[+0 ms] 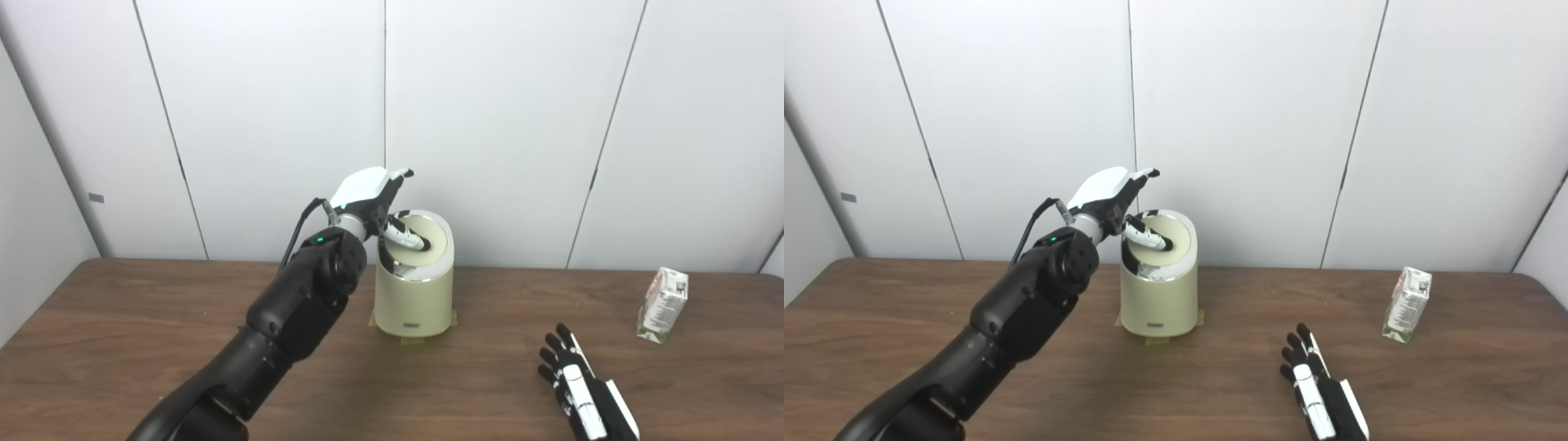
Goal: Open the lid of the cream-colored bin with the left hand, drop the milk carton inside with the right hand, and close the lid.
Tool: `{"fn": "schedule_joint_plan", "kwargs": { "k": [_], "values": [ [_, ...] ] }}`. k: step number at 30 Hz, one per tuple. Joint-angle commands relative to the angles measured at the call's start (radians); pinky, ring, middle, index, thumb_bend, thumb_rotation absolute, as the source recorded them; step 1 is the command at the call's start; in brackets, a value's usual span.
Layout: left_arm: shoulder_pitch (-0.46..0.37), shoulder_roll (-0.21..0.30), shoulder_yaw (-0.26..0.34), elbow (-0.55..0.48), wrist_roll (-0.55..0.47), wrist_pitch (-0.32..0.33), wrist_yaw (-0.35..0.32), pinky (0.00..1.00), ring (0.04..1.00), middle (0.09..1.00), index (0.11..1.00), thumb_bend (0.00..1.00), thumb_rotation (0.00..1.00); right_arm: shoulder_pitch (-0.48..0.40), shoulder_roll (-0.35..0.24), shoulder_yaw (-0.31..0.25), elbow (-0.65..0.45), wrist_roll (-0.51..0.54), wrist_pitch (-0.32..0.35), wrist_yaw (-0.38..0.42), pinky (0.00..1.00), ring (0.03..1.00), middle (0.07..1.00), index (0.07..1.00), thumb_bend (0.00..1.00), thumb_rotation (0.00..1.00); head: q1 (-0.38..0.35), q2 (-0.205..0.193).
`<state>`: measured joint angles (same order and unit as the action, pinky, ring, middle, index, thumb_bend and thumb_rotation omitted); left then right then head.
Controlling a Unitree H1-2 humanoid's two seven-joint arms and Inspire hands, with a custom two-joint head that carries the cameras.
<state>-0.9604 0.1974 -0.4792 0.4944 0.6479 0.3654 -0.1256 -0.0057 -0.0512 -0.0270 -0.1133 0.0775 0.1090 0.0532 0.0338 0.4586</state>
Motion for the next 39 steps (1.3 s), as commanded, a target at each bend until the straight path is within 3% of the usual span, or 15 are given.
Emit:
{"fn": "schedule_joint_plan", "kwargs": {
  "k": [1, 4, 9, 19, 22, 26, 29, 31, 34, 39],
  "values": [
    [-0.062, 0.027, -0.02, 0.004, 0.049, -0.037, -0.001, 0.82, 0.914, 0.939, 0.945, 0.9, 0.05, -0.015, 0.009, 0.004, -0.031, 0.002, -0.005, 0.0, 0.92, 0.962, 0.979, 1.0, 0.48, 0.84, 0.0, 0.003],
    [-0.066, 0.043, -0.063, 0.011, 0.103, -0.053, -0.014, 0.83, 0.916, 0.94, 0.947, 0.93, 0.03, -0.017, 0.011, 0.007, -0.024, 0.007, -0.031, 0.004, 0.93, 0.965, 0.979, 1.0, 0.47, 0.88, -0.001, 0.005],
    [-0.066, 0.065, -0.132, -0.004, 0.197, -0.045, -0.051, 0.84, 0.929, 0.947, 0.956, 0.94, 0.01, -0.019, 0.011, 0.006, 0.001, 0.038, -0.081, 0.024, 0.99, 0.991, 0.985, 1.0, 0.57, 0.92, -0.001, 0.006],
    [-0.045, 0.074, -0.117, -0.019, 0.233, -0.068, -0.065, 0.87, 0.929, 0.938, 0.947, 0.95, 0.0, -0.026, 0.014, 0.003, 0.003, 0.032, -0.08, 0.019, 0.97, 0.983, 0.978, 1.0, 0.61, 0.93, -0.002, 0.008],
    [-0.04, 0.062, -0.035, -0.043, 0.157, -0.06, -0.07, 0.84, 0.914, 0.928, 0.937, 0.91, 0.03, -0.027, 0.014, 0.004, 0.002, 0.03, -0.081, 0.019, 0.96, 0.983, 0.979, 1.0, 0.6, 0.93, -0.007, 0.009],
    [-0.02, 0.002, 0.204, -0.14, -0.065, 0.012, -0.075, 0.76, 0.878, 0.913, 0.91, 0.78, 0.13, -0.03, 0.017, 0.0, -0.004, 0.037, -0.074, 0.017, 0.96, 0.984, 0.981, 1.0, 0.6, 0.92, -0.012, 0.009],
    [0.011, -0.035, 0.341, -0.25, -0.191, 0.064, -0.077, 0.7, 0.822, 0.879, 0.897, 0.62, 0.28, -0.032, 0.017, -0.003, -0.009, 0.043, -0.069, 0.019, 0.97, 0.986, 0.985, 1.0, 0.59, 0.91, -0.012, 0.011],
    [0.042, -0.047, 0.39, -0.326, -0.235, 0.078, -0.062, 0.73, 0.817, 0.857, 0.881, 0.53, 0.35, -0.034, 0.014, -0.005, -0.008, 0.045, -0.069, 0.021, 0.97, 0.993, 0.992, 1.0, 0.59, 0.91, -0.011, 0.011],
    [0.098, -0.072, 0.449, -0.428, -0.293, 0.096, -0.043, 0.82, 0.879, 0.895, 0.895, 0.46, 0.49, -0.037, 0.011, -0.008, -0.007, 0.043, -0.076, 0.02, 0.97, 0.992, 0.994, 1.0, 0.58, 0.9, -0.009, 0.012],
    [0.226, -0.084, 0.491, -0.565, -0.368, 0.08, -0.023, 0.77, 0.852, 0.866, 0.875, 0.42, 0.55, -0.049, 0.016, -0.025, -0.004, 0.065, -0.063, 0.017, 0.95, 0.983, 0.988, 1.0, 0.58, 0.91, -0.007, 0.014]
  ]
}}
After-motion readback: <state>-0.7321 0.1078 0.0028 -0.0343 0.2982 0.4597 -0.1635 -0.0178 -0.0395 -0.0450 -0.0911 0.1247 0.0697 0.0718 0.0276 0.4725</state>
